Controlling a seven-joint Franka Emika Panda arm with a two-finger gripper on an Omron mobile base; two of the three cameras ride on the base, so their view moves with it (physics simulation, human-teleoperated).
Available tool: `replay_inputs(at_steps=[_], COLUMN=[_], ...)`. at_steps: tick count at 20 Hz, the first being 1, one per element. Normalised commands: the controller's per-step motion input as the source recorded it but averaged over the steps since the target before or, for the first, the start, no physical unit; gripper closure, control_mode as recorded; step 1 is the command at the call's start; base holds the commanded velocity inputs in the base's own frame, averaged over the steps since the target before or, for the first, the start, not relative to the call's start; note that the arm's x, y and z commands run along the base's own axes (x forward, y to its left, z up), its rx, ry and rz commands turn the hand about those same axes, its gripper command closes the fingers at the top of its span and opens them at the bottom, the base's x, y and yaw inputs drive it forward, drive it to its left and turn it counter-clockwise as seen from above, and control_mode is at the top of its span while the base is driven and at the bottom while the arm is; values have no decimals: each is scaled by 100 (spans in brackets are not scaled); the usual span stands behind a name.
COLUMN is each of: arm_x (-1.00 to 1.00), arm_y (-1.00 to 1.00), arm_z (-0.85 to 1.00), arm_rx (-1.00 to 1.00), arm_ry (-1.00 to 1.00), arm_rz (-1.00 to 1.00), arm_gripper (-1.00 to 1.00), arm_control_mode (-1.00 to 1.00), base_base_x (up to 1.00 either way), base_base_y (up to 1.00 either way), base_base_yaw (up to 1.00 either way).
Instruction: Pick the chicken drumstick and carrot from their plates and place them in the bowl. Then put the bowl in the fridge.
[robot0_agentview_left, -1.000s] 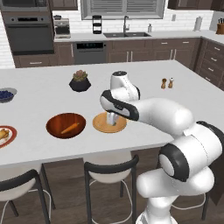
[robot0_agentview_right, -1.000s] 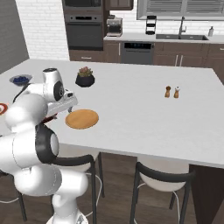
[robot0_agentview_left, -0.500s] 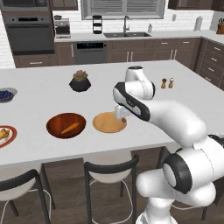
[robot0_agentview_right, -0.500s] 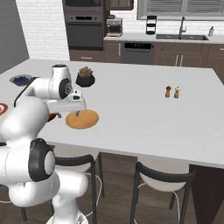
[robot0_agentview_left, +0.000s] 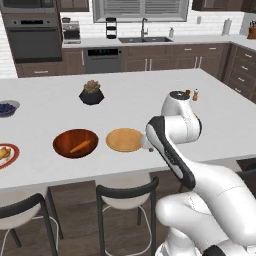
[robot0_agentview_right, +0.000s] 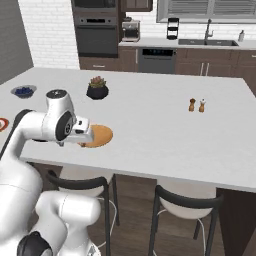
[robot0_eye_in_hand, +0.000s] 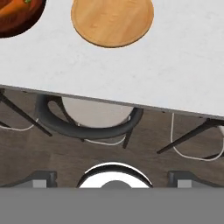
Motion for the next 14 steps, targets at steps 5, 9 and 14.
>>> replay_inputs(at_steps=[5, 9, 14], arm_x=[-17, -6, 0], arm_y=[-1, -3, 0], arm_z=[16, 8, 0], arm_rx=[0, 1, 0], arm_ry=[-1, 0, 0], arm_rz=[-8, 0, 0], arm_gripper=[-100, -100, -100], arm_control_mode=[-100, 100, 100], base_base_x=[0, -19, -24], base_base_y=[0, 6, 85], base_base_yaw=[0, 0, 0])
